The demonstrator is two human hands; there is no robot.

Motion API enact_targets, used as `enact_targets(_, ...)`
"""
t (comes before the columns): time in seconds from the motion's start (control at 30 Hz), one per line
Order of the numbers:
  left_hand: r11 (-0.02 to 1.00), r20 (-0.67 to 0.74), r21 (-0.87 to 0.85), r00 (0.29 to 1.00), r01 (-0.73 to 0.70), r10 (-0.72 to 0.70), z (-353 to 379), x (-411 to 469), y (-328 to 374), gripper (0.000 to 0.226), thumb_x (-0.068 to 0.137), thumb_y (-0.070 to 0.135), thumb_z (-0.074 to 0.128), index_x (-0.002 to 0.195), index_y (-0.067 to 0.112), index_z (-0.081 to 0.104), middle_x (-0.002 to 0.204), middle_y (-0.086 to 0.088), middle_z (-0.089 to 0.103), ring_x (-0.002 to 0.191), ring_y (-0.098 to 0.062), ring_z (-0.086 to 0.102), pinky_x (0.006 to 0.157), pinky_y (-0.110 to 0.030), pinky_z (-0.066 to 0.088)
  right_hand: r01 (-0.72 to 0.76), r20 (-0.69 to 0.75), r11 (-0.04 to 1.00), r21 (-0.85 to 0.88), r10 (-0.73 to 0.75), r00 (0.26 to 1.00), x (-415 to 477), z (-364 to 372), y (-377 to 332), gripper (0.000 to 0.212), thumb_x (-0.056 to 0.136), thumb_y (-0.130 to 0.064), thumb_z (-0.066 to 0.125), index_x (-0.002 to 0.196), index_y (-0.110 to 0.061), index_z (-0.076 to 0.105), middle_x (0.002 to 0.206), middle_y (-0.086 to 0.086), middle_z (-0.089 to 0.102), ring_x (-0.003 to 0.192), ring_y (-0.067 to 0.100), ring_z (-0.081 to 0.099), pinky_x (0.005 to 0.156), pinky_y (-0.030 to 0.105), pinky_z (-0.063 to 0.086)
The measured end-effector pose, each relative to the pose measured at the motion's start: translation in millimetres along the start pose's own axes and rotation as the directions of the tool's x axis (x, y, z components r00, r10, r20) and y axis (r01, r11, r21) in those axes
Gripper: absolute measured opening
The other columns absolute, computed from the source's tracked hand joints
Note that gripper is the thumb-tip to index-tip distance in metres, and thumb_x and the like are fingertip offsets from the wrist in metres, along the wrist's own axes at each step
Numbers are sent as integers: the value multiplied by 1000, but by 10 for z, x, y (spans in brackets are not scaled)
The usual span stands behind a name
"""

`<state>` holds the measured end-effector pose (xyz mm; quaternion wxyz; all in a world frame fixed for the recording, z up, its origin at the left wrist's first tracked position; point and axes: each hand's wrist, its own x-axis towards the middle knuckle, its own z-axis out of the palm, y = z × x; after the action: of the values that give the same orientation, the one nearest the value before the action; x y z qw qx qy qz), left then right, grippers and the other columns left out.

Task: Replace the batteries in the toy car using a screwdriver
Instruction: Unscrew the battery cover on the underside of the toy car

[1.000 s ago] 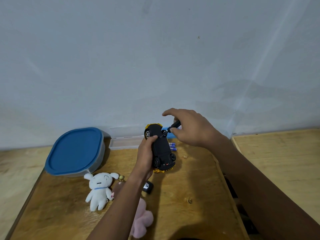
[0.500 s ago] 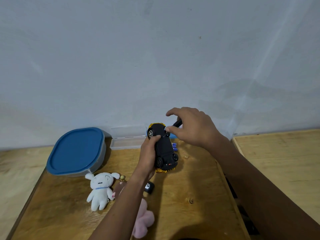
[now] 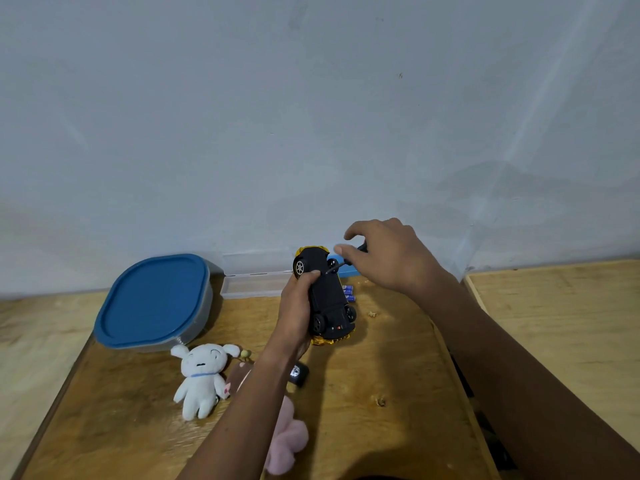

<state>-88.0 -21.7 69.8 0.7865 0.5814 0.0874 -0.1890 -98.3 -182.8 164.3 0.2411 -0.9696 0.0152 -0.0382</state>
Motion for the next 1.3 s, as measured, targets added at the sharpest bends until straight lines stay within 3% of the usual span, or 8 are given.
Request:
enact_targets(0.1, 1000, -8, 4, 1000, 1, 0, -2, -19, 14, 37, 94, 31, 57, 120, 5, 61, 93, -16, 68, 87, -38, 63, 85, -57, 52, -20, 26, 999, 45, 18, 999, -7, -26, 0, 21, 98, -35, 55, 105, -24, 71, 73, -4, 63, 78, 18, 64, 81, 32, 51)
enact_targets(0.3, 999, -33, -41, 999, 33, -34, -13, -9, 30, 49, 88, 34, 61, 126, 3, 59, 96, -18, 67, 89, -39, 63, 88, -62, 52, 54, 177, 997, 47, -62, 982, -21, -47, 0, 37, 88, -8, 67, 118, -29, 69, 100, -6, 56, 93, 13, 60, 87, 31, 51)
enact_targets(0.47, 992, -3, -93, 997, 79, -80, -16, -8, 31, 29, 100, 27, 50, 111, 4, 65, 83, -12, 71, 70, -27, 69, 69, -38, 56, 14, 205, 1000, -15, -10, 979, 13, 35, 83, 31, 87, -20, 65, 115, -31, 71, 108, -5, 69, 99, 17, 64, 87, 33, 53)
enact_targets(0.63, 985, 24, -136, 994, 106, -104, -35, -9, 13, 29, 100, 28, 49, 107, 6, 67, 82, -11, 72, 69, -26, 68, 72, -40, 56, 5, 217, 999, -34, 2, 976, -5, 133, 132, 26, 89, -43, 65, 110, -30, 74, 105, -6, 72, 93, 16, 64, 83, 37, 54)
enact_targets(0.93, 979, 24, -164, 993, 117, -115, -61, -7, 13, 30, 98, 28, 51, 109, 4, 65, 80, -13, 72, 68, -28, 69, 70, -38, 57, 2, 176, 1000, 24, -6, 984, -12, 190, 192, 13, 87, -35, 69, 99, -34, 73, 89, -10, 65, 86, 11, 58, 69, 26, 42)
enact_targets(1.1, 977, 45, -176, 993, 118, -112, -41, -21, 17, 33, 98, 27, 50, 111, 2, 66, 84, -15, 73, 68, -28, 70, 68, -38, 58, -75, 103, 970, 230, 53, 993, -19, 251, 160, 16, 83, -14, 64, 95, -24, 63, 78, -10, 60, 72, 14, 59, 59, 26, 42)
enact_targets(1.2, 979, 63, -165, 992, 119, -110, -5, -44, 17, 38, 98, 26, 49, 118, -3, 64, 93, -20, 70, 71, -30, 70, 61, -36, 59, -107, 24, 948, 299, 105, 994, -59, 398, 116, 3, 82, -22, 69, 82, -25, 68, 66, -11, 59, 61, 8, 55, 51, 18, 35)
enact_targets(1.3, 988, 64, -133, 995, 82, -74, 21, -49, -5, 37, 99, 24, 48, 121, -1, 64, 95, -20, 70, 76, -29, 71, 62, -38, 60, -94, -22, 929, 359, 109, 994, -79, 562, 98, 17, 83, -32, 73, 68, -24, 68, 60, -8, 61, 56, 5, 53, 49, 17, 31)
